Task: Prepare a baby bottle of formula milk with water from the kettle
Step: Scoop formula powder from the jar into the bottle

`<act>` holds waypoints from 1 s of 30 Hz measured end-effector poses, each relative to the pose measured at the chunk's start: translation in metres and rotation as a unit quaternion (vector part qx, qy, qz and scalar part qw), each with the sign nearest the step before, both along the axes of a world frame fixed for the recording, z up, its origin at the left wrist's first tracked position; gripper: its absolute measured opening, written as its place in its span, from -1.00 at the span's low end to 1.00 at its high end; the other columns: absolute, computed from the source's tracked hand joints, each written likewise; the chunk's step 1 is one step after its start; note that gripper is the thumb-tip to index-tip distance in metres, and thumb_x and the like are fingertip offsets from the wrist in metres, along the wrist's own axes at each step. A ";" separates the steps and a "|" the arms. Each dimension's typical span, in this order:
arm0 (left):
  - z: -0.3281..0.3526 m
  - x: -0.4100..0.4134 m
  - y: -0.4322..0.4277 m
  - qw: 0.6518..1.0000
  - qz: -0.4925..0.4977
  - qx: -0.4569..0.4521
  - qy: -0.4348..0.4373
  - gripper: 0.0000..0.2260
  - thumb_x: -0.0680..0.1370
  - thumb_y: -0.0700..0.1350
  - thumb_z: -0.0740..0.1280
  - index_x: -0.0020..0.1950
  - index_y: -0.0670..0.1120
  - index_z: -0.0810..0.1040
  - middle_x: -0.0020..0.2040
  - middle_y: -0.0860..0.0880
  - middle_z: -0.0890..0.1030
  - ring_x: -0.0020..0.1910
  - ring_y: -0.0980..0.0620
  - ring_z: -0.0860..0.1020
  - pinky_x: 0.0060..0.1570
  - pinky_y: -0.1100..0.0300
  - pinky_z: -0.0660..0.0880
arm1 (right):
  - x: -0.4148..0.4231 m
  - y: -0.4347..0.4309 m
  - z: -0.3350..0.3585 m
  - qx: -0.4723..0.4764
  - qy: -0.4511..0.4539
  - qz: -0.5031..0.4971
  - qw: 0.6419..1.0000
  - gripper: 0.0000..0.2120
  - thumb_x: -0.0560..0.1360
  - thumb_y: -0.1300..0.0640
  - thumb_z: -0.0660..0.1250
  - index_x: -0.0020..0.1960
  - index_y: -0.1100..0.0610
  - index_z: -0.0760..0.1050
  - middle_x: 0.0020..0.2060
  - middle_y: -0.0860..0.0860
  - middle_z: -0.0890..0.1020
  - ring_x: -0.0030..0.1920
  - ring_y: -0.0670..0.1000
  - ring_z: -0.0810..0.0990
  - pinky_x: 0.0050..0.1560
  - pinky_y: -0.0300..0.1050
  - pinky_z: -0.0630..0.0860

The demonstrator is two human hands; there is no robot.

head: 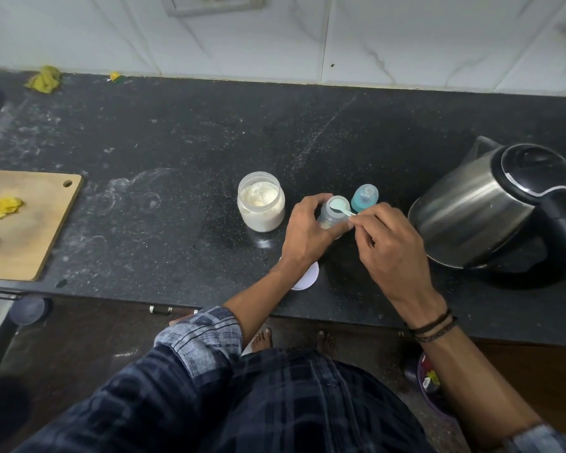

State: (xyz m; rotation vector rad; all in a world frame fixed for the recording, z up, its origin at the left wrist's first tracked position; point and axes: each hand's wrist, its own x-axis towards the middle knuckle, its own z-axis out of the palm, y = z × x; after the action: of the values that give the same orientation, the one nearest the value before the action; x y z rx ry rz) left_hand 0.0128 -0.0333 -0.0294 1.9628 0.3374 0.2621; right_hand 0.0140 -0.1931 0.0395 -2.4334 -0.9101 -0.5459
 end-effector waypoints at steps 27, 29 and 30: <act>-0.004 0.001 0.003 1.000 0.005 0.006 0.015 -0.48 0.39 0.02 0.65 0.28 0.00 0.58 0.20 0.08 0.63 0.17 0.18 0.57 0.20 0.24 0.51 | 0.004 -0.005 -0.006 0.114 0.070 -0.032 0.991 -0.91 0.54 0.39 0.48 0.04 0.32 0.71 -0.08 0.17 0.68 -0.13 0.14 0.69 -0.10 0.09 0.67; -0.004 0.000 0.003 1.000 0.002 0.007 0.020 -0.48 0.38 0.02 0.65 0.28 0.01 0.58 0.19 0.12 0.62 0.14 0.26 0.55 0.15 0.40 0.45 | 0.004 -0.005 -0.007 0.168 0.121 -0.058 0.977 -0.91 0.54 0.37 0.49 0.04 0.29 0.72 -0.06 0.12 0.70 -0.14 0.03 0.70 -0.07 0.01 0.69; -0.003 0.000 0.003 1.000 0.003 0.006 0.022 -0.48 0.38 0.02 0.66 0.27 0.01 0.58 0.18 0.14 0.62 0.12 0.29 0.55 0.11 0.46 0.42 | 0.004 -0.004 -0.008 0.194 0.140 -0.071 0.968 -0.90 0.54 0.36 0.50 0.03 0.27 0.72 -0.06 0.09 0.70 -0.15 -0.04 0.69 -0.05 -0.09 0.69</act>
State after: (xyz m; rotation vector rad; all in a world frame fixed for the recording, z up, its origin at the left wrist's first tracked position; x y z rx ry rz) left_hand 0.0130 -0.0301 -0.0325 1.9826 0.3706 0.2260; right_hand 0.0184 -0.1974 0.0318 -2.1536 -0.4637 -0.3745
